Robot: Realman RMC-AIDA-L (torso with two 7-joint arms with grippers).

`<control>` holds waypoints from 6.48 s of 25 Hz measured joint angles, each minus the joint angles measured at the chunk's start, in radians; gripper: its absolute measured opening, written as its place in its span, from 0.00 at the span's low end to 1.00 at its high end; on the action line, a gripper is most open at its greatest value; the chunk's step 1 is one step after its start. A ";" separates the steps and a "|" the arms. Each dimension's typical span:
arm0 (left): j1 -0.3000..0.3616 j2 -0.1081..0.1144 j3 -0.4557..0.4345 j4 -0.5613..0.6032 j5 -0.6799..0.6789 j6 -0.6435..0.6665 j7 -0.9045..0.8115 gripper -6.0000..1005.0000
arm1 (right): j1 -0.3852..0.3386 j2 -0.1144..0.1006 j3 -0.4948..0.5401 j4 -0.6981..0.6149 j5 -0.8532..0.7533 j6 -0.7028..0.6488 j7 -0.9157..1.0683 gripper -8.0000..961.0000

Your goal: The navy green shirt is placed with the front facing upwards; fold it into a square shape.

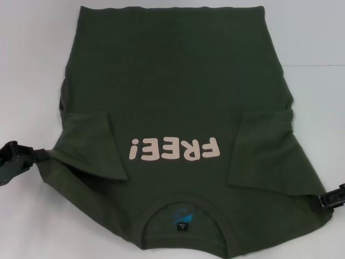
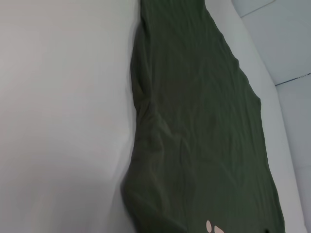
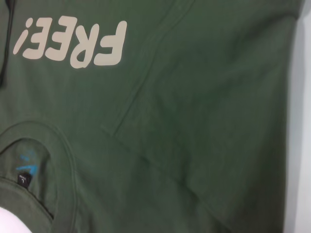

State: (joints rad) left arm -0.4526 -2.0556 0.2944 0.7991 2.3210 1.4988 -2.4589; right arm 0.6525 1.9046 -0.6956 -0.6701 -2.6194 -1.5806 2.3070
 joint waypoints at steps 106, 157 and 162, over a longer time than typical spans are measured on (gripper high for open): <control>-0.342 0.063 0.100 -0.177 0.172 -0.413 -0.098 0.01 | 0.081 0.068 0.151 -0.022 0.330 0.541 0.007 0.05; -0.357 -0.032 0.357 -0.110 0.185 -0.873 -0.198 0.02 | 0.292 0.091 -0.213 0.209 0.321 1.109 -0.002 0.05; -0.370 -0.020 0.359 -0.145 0.183 -0.873 -0.176 0.02 | 0.295 0.091 -0.215 0.210 0.321 1.114 -0.005 0.05</control>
State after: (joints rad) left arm -0.8229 -2.0752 0.6531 0.6539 2.5037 0.6258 -2.6351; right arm 0.9472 1.9951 -0.9106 -0.4601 -2.2979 -0.4664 2.3025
